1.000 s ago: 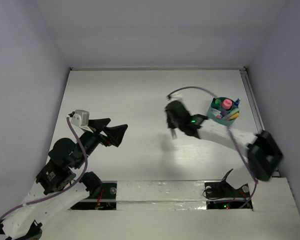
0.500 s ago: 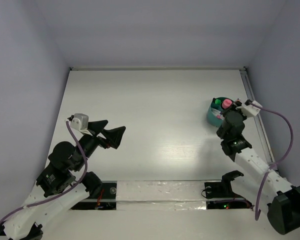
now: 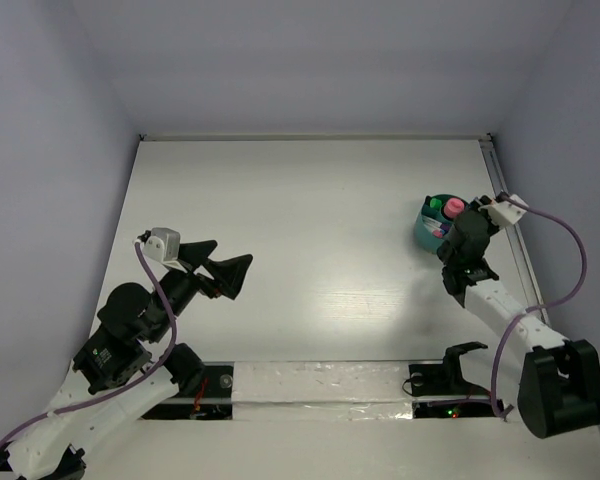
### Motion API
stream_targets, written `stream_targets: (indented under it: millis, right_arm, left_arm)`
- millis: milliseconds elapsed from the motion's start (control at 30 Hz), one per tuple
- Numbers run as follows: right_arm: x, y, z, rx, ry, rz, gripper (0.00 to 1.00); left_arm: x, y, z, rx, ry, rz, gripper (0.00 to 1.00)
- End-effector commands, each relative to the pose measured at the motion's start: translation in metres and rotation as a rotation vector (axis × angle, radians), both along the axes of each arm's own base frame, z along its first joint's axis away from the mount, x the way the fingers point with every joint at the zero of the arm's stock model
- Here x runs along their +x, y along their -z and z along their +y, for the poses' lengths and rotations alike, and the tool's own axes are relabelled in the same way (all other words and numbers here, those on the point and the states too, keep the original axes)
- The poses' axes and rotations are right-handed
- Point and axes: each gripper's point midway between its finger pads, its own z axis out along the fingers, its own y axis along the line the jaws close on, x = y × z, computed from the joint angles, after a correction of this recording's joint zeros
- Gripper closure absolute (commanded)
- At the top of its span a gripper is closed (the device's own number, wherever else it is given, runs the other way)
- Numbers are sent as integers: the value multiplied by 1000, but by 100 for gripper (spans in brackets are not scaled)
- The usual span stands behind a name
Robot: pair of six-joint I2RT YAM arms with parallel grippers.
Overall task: Sort the stationery into containers
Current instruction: Place the pen in the storage box.
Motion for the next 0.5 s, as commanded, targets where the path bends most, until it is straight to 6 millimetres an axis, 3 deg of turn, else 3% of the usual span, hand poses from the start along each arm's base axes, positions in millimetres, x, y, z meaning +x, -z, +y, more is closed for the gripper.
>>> stream_targets:
  millis: [0, 200, 467]
  right_arm:
    - [14, -25, -1, -2, 16, -100, 100]
    - [26, -10, 2, -6, 10, -83, 100]
    - [22, 24, 3, 26, 4, -69, 100]
  left_arm:
    - [-1, -9, -2, -18, 14, -42, 1]
    - [0, -10, 0, -14, 2, -43, 1]
    - [1, -11, 0, -15, -1, -46, 1]
